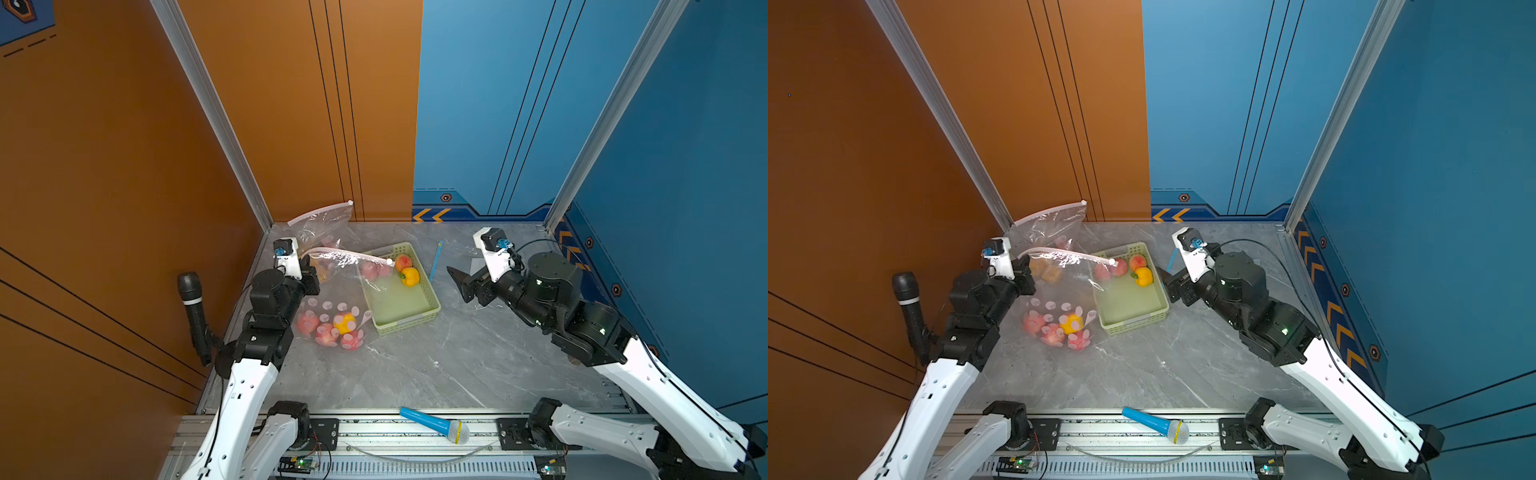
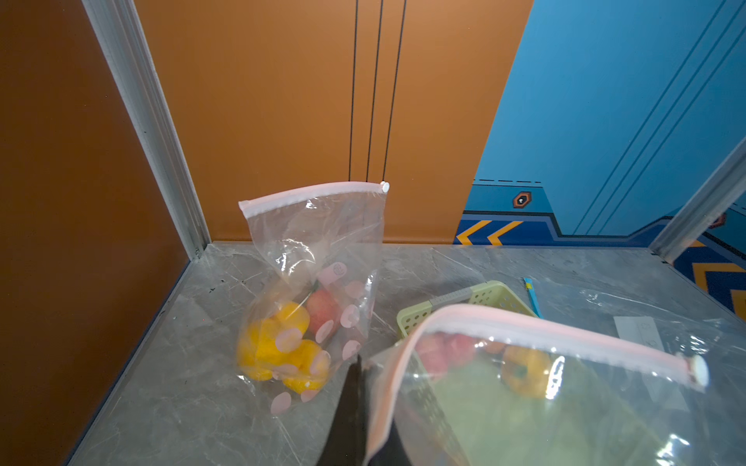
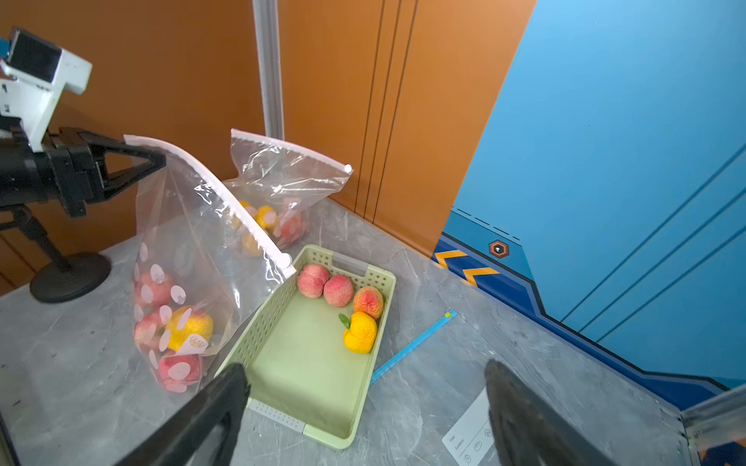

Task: Place the peach in a zip-top bag and seal the zipper
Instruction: Place the zipper food storage bag at the center of the board.

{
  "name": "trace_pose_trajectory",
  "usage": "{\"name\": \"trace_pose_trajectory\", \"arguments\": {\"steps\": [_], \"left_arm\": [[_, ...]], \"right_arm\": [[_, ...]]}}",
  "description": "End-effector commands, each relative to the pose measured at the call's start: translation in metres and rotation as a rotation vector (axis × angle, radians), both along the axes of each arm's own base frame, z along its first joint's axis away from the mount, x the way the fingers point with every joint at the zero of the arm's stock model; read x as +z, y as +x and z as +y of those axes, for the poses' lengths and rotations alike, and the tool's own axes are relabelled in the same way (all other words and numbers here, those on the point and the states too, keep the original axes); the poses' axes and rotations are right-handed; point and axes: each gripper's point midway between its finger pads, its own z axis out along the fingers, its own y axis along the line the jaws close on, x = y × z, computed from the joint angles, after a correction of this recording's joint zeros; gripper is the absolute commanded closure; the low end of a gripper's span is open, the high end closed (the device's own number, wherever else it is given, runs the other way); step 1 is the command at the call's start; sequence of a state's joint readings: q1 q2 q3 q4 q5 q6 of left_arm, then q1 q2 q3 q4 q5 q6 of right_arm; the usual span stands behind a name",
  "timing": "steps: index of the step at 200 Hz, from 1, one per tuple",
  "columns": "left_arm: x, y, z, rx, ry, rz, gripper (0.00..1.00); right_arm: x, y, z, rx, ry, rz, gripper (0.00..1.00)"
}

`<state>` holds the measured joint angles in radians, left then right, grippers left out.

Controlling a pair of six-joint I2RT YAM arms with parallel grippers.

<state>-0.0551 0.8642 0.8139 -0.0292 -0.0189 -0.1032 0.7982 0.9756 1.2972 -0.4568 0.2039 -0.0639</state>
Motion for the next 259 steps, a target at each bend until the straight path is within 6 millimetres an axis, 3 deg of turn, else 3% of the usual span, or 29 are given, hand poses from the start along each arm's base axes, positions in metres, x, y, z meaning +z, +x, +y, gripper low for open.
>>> {"name": "trace_pose_trajectory", "arguments": {"steps": [1,52,81,87,107,142,146,168,207,259], "left_arm": [[0.032,0.016,0.017,0.06,-0.033,-0.094,1.0],[0.042,0.077,0.027,0.02,-0.061,-0.166,1.0],[0.04,0.1,0.046,0.046,-0.06,-0.155,1.0],[0.054,0.101,0.052,0.061,-0.062,-0.184,1.0],[0.054,0.102,0.072,0.116,-0.093,-0.185,1.0],[0.033,0.101,0.094,0.182,-0.14,-0.138,1.0],[0.017,0.1,0.095,0.188,-0.145,-0.108,1.0],[-0.001,0.097,0.097,0.194,-0.163,-0.074,1.0],[-0.027,0.095,0.095,0.192,-0.205,-0.027,0.8],[-0.048,0.092,0.108,0.27,-0.255,0.02,0.78]], "right_arm": [[0.006,0.004,-0.023,-0.127,0.073,-0.005,0.07],[-0.001,0.001,-0.038,-0.179,0.092,-0.012,0.05],[-0.005,0.002,-0.041,-0.198,0.081,-0.001,0.05],[-0.006,0.003,-0.042,-0.207,0.08,0.0,0.05],[-0.007,0.004,-0.042,-0.212,0.08,0.005,0.04],[-0.011,0.007,-0.038,-0.206,0.08,0.013,0.03],[-0.011,0.007,-0.037,-0.203,0.079,0.015,0.03],[-0.014,0.008,-0.035,-0.2,0.078,0.021,0.03],[-0.013,0.006,-0.036,-0.197,0.091,0.016,0.03],[-0.013,0.004,-0.035,-0.185,0.099,0.018,0.03]]}}
